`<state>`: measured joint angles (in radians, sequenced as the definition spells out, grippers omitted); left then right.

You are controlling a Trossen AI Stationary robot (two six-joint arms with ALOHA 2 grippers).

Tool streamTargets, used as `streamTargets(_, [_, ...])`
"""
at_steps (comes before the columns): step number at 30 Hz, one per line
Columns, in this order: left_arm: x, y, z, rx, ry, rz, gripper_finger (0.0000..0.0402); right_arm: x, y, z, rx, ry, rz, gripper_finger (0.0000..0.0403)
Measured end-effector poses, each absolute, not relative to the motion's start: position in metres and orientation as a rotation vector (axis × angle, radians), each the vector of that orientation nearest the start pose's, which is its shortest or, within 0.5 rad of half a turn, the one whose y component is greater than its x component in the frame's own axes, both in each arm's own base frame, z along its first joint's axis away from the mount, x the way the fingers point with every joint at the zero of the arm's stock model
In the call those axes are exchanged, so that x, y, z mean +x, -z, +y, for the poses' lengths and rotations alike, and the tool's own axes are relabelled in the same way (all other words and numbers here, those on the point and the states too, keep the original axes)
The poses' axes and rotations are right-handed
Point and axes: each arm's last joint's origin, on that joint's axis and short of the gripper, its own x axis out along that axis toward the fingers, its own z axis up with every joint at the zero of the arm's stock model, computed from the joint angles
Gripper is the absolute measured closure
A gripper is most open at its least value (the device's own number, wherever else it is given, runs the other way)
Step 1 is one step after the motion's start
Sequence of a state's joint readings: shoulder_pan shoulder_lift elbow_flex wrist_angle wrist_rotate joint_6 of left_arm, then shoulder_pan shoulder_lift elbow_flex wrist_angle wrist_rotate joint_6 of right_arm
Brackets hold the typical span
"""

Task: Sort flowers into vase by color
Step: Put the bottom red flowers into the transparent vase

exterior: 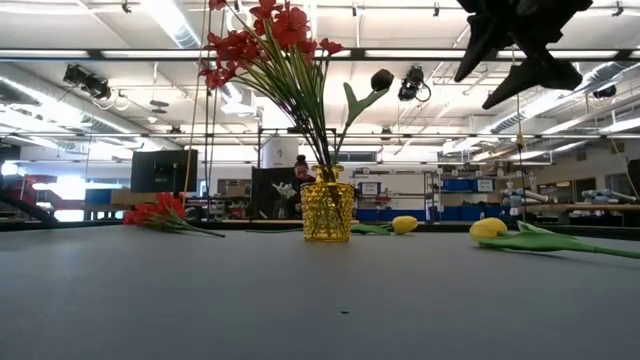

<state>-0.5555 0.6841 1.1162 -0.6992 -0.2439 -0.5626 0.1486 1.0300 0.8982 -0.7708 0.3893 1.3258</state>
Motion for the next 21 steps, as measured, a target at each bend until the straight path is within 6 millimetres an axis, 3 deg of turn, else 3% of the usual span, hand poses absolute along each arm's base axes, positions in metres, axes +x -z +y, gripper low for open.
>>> streamTargets(4, [0.097, -0.405, -0.067, -0.32, 0.449, 0.244, 0.0385, 0.205, -0.272, 0.034, 1.045, 0.755, 0.601, 0.0139])
streamTargets(12, [0.086, -0.369, -0.085, -0.261, 0.582, 0.291, 0.0392, 0.226, -0.253, 0.067, 1.109, 0.754, 0.562, 0.0139])
streamTargets(21, [0.067, -0.355, -0.083, -0.177, 0.728, 0.202, 0.0392, 0.24, -0.239, 0.084, 1.229, 0.767, 0.532, 0.014])
